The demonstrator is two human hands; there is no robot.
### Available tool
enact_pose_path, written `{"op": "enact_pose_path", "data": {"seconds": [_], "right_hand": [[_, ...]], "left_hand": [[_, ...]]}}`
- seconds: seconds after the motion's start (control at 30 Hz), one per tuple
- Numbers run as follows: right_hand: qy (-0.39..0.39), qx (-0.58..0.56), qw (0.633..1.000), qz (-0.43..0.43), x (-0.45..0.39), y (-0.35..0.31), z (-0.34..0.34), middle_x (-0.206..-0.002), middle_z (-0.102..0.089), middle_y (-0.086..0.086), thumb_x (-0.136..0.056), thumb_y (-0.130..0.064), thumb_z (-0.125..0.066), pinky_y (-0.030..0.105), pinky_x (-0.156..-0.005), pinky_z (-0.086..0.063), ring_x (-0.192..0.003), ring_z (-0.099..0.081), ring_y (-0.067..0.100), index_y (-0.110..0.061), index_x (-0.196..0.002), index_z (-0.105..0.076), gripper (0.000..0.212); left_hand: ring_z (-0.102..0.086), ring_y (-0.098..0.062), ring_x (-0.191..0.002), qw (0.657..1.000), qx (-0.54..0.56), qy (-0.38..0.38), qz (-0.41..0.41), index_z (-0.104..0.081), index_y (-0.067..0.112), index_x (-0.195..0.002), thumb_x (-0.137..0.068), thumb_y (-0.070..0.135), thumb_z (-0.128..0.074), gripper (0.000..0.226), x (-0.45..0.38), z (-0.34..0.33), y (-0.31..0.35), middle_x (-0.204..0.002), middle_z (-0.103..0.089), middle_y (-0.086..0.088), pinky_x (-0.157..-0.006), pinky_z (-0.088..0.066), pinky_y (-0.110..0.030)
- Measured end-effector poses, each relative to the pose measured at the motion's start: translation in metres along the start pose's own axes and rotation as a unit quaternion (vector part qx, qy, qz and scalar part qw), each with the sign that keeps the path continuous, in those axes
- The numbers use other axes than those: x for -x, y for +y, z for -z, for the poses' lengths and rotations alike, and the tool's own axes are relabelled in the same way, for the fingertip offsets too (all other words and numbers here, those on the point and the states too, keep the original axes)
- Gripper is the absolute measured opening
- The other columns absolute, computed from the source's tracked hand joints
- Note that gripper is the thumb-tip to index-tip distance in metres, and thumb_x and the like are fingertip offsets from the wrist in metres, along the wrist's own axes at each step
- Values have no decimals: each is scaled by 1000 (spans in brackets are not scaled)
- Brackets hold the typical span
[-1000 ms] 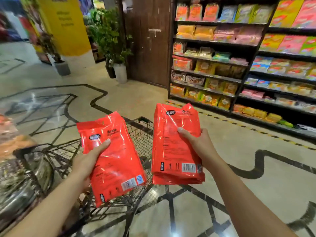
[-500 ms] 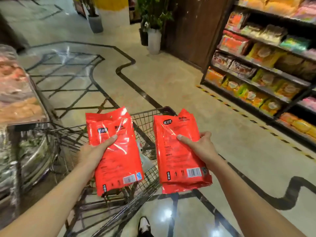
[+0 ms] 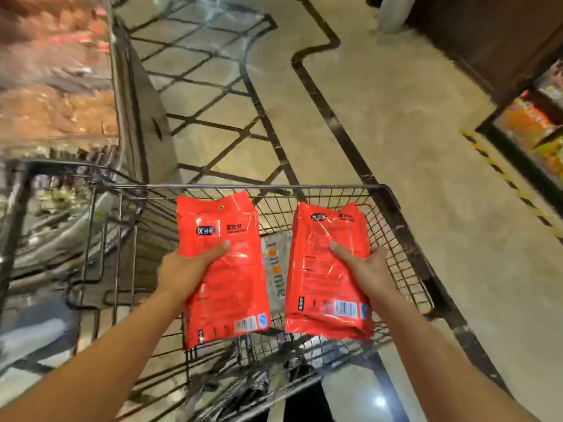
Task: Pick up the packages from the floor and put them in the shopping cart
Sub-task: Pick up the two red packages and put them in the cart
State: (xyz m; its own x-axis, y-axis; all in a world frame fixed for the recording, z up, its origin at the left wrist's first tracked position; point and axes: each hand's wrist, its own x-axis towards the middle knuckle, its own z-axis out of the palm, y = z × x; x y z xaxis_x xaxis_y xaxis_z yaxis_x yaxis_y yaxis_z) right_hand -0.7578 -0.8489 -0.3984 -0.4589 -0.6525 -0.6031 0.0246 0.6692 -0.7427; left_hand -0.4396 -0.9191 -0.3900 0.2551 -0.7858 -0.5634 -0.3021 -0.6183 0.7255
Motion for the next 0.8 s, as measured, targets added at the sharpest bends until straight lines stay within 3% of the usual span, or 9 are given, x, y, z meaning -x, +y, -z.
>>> {"op": "enact_pose_path", "data": {"seconds": [0.07,0.13,0.2,0.33,0.47,0.53,0.63,0.73,0.8], "right_hand": [[-13,24,1000,-7,-27,13,-12,-96,-64,3,-78,-34,-88,24,-50,-55,-63,-71,13,-12,-119,-33,72],[-30,51,998,-13,-52,28,-25,-104,-67,6,-67,-51,-93,38,-71,-61,-81,-73,20,-13,-118,-35,86],[-23,91,996,-3,-77,48,-38,-109,-71,9,-58,-59,-94,47,-86,-60,-89,-73,23,-15,-118,-37,94],[-40,150,988,16,-112,80,-62,-98,-72,-1,-69,-49,-92,42,-81,-59,-84,-73,19,-14,-122,-38,83],[-92,168,981,11,-145,98,-81,-107,-73,0,-71,-49,-90,47,-90,-60,-93,-74,21,-20,-119,-38,77],[-99,158,982,0,-155,105,-92,-111,-71,-1,-71,-44,-92,47,-96,-57,-99,-73,21,-19,-120,-40,75],[-129,162,978,-19,-159,117,-106,-108,-68,-5,-76,-41,-90,42,-92,-56,-95,-70,16,-19,-123,-38,73],[-160,171,971,-44,-157,125,-111,-106,-62,-11,-82,-41,-83,33,-81,-55,-92,-67,12,-21,-125,-34,68],[-166,184,968,-47,-153,125,-112,-108,-62,-9,-80,-51,-81,36,-86,-54,-92,-67,14,-21,-130,-34,75]], "left_hand": [[-74,-19,-90,1000,0,-3,24,-80,28,-87,-46,67,-92,58,-12,-15,-11,-91,-79,6,-91,-58,-37],[-73,-20,-90,999,-8,9,45,-79,27,-86,-60,59,-92,43,-26,-32,-26,-87,-77,7,-86,-55,-34],[-73,-21,-87,997,-18,20,76,-81,24,-92,-53,67,-90,59,-41,-49,-47,-89,-79,2,-84,-56,-35],[-76,-21,-86,992,-10,18,126,-82,24,-94,-42,66,-88,68,-66,-81,-75,-90,-81,0,-87,-60,-39],[-72,-18,-89,992,-36,33,117,-81,25,-96,-54,55,-94,53,-88,-105,-97,-91,-78,1,-86,-57,-36],[-70,-15,-81,990,-48,54,117,-80,22,-93,-62,48,-96,44,-100,-108,-109,-84,-76,1,-74,-52,-28],[-65,-9,-66,985,-73,84,133,-78,14,-95,-68,46,-93,45,-110,-108,-126,-74,-73,2,-55,-44,-22],[-71,-21,-91,984,-80,91,129,-67,10,-115,-64,53,-93,72,-110,-101,-136,-99,-75,-2,-72,-48,-29],[-66,-25,-104,984,-109,71,118,-54,8,-127,-69,54,-89,82,-101,-100,-136,-116,-69,-4,-88,-49,-34]]}}
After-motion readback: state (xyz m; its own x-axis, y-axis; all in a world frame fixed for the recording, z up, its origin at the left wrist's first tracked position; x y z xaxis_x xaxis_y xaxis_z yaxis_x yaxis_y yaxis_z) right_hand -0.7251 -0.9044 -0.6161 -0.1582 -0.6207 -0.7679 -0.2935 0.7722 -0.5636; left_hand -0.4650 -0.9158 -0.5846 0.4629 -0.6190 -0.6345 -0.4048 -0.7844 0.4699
